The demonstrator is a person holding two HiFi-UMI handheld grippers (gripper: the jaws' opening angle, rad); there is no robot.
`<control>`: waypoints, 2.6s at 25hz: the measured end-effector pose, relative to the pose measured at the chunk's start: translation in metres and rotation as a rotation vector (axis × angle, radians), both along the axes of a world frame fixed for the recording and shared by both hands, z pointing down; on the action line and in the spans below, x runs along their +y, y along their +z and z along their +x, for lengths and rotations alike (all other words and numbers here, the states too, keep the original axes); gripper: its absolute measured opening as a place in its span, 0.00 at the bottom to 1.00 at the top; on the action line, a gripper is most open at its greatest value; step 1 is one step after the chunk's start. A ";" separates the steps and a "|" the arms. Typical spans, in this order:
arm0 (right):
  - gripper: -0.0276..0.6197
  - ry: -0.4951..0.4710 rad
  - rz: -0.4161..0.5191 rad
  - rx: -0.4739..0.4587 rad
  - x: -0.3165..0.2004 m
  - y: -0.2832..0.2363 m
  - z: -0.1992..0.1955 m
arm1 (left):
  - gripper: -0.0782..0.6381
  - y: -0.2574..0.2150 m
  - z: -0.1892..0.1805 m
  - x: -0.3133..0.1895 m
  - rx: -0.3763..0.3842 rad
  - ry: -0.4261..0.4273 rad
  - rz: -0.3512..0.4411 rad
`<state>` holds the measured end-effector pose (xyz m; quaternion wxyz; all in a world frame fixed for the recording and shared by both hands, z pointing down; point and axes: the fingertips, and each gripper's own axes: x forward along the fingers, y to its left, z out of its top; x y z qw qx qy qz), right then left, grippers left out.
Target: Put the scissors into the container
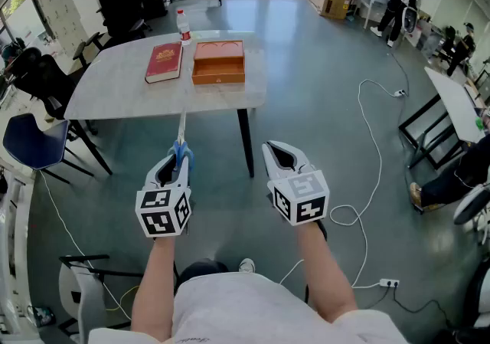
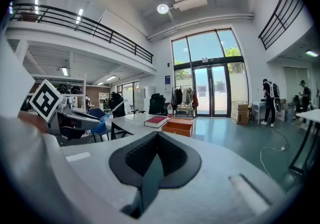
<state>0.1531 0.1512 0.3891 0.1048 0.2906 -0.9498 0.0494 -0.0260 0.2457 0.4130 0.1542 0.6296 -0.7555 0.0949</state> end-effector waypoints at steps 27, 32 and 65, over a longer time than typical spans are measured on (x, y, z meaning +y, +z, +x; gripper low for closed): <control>0.05 0.081 -0.049 0.050 -0.070 0.025 -0.076 | 0.22 0.028 -0.080 -0.087 0.055 0.101 -0.029; 0.05 0.099 -0.065 0.071 -0.090 0.028 -0.109 | 0.22 0.031 -0.113 -0.115 0.082 0.126 -0.032; 0.05 0.184 -0.040 0.065 -0.197 0.023 -0.199 | 0.22 0.046 -0.196 -0.233 0.096 0.254 -0.053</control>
